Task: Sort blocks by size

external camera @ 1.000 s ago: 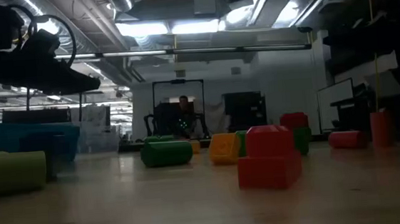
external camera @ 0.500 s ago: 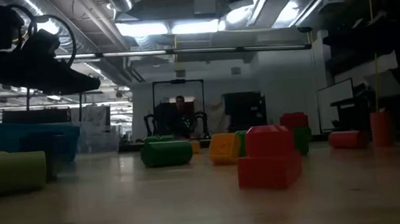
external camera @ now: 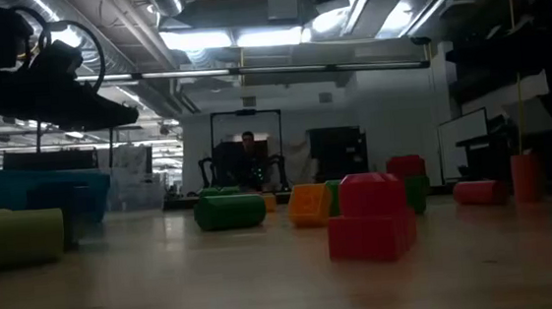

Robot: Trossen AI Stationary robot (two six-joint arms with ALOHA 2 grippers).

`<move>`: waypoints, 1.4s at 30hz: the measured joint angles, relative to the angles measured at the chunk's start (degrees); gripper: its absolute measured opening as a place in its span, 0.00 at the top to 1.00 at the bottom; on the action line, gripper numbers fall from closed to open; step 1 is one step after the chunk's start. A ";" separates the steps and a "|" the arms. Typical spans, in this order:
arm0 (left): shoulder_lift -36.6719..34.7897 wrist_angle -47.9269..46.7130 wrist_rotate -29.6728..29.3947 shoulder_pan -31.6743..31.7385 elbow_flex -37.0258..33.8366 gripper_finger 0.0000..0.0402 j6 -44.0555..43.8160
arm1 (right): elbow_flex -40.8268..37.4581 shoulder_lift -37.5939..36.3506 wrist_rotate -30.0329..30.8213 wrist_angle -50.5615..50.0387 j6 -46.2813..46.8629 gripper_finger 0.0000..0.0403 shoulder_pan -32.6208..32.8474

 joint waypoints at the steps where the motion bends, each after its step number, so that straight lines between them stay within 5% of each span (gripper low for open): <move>1: 0.00 0.01 -0.02 0.00 -0.02 0.50 0.00 | 0.01 0.00 -0.01 0.00 0.00 0.53 0.00; 13: 0.01 0.02 0.00 0.00 -0.02 0.50 -1.24 | 0.00 0.00 0.19 0.02 0.00 0.53 -0.01; 20: 0.02 0.23 -0.04 -0.02 -0.02 0.50 -12.07 | 0.00 0.01 1.77 0.07 0.00 0.53 -0.01; 30: 0.82 17.67 3.32 -0.03 1.17 0.50 -14.32 | 0.00 0.00 1.99 0.09 0.00 0.53 -0.01; 36: 8.53 20.75 4.91 -1.27 6.77 0.50 -13.68 | 0.00 0.01 2.09 0.09 0.00 0.53 -0.01; 42: 25.76 19.32 5.50 -4.71 17.88 0.50 -4.95 | 0.01 0.00 3.50 0.11 -0.02 0.53 -0.01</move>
